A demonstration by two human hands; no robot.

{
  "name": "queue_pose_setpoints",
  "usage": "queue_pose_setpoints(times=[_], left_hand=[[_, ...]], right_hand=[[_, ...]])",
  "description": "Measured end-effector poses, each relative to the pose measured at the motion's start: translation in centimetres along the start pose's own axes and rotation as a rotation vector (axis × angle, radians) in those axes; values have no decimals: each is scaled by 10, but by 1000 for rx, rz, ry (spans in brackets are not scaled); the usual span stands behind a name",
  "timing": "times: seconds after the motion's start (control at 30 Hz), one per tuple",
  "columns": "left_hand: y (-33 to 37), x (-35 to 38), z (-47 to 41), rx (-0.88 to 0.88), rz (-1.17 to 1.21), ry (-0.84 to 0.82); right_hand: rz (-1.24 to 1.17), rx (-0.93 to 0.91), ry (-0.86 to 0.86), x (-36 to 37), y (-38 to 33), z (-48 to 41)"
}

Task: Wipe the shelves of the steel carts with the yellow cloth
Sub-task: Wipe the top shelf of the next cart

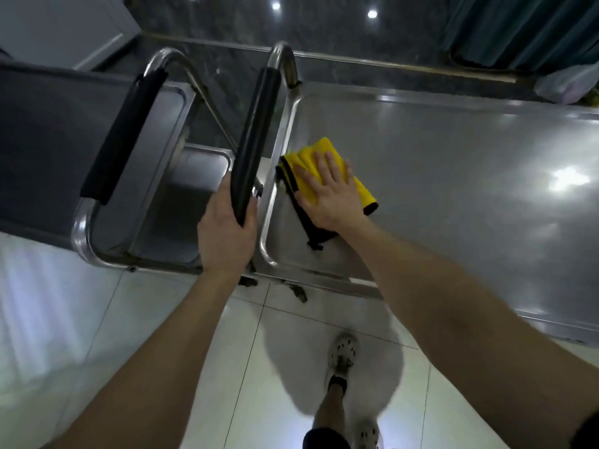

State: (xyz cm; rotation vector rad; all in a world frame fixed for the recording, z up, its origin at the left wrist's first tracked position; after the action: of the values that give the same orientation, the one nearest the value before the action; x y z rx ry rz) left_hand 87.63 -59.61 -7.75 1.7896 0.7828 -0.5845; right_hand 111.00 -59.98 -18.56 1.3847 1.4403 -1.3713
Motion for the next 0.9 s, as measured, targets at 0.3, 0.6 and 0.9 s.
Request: queue_pose_setpoints(times=[0.3,0.6,0.9], left_hand=[[6,2,-4,39,-71,-16],[14,2,81,713,-304,-73],[7,45,115,740,-442,-316]], right_hand=[[-72,-216,-9,2,-53,103],[-25,-401,5,-35,-35,191],[-108,-298,109,-48,-41,199]])
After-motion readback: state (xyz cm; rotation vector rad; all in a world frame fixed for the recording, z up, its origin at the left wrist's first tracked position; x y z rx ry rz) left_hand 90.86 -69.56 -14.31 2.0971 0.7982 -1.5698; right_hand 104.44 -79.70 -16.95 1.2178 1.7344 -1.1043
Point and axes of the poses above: each hand's wrist, its own z-axis away from the middle knuckle, its own x-axis out of the palm, y = z × x, the point moved 6 cm from there along -z, towards the middle knuckle, and after that the axes turned 15 degrees about y, right-handed, at the moved point
